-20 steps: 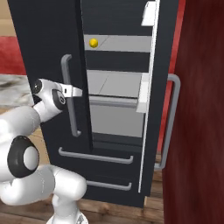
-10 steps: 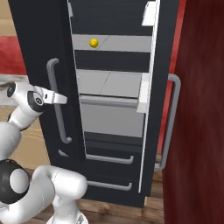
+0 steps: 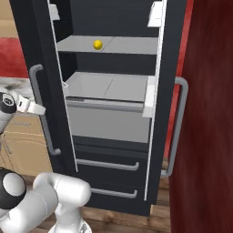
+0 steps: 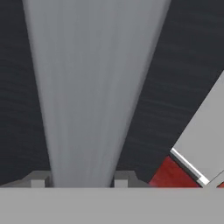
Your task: Retrieve a lemon from the fridge and place it on the cutting board with the fish.
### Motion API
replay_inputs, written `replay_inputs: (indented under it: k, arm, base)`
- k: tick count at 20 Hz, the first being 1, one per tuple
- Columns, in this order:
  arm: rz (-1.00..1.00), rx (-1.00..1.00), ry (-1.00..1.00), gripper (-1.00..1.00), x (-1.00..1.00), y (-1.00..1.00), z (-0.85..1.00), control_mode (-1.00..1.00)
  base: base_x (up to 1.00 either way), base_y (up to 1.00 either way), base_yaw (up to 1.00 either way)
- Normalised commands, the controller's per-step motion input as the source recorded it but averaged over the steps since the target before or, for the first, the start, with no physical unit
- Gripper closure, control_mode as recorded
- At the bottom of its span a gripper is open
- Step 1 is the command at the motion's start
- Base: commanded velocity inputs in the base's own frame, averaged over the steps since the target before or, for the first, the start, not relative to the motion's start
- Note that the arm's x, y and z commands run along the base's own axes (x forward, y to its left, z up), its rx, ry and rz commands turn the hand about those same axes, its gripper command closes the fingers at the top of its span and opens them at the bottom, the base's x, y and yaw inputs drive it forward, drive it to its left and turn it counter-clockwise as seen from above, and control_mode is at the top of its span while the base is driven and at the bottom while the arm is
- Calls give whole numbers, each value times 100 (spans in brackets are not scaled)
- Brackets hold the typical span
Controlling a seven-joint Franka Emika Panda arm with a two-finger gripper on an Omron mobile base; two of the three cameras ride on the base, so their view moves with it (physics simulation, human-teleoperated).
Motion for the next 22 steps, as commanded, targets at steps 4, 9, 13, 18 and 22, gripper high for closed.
replay_inputs:
  k: [4,9,13,18,22]
  arm:
    - [-18,0,9,100,-60,42,4,-100]
    - [-19,-4,3,100,-28,48,0,-100]
    - [-19,-2,1,100,-10,48,0,-100]
    - [-12,0,0,-100,-1,29,0,-100]
    - [0,0,-2,-100,0,0,0,-100]
  base:
    - [0,0,0]
    - [0,0,0]
    - [0,0,0]
    - [0,0,0]
    - [0,0,0]
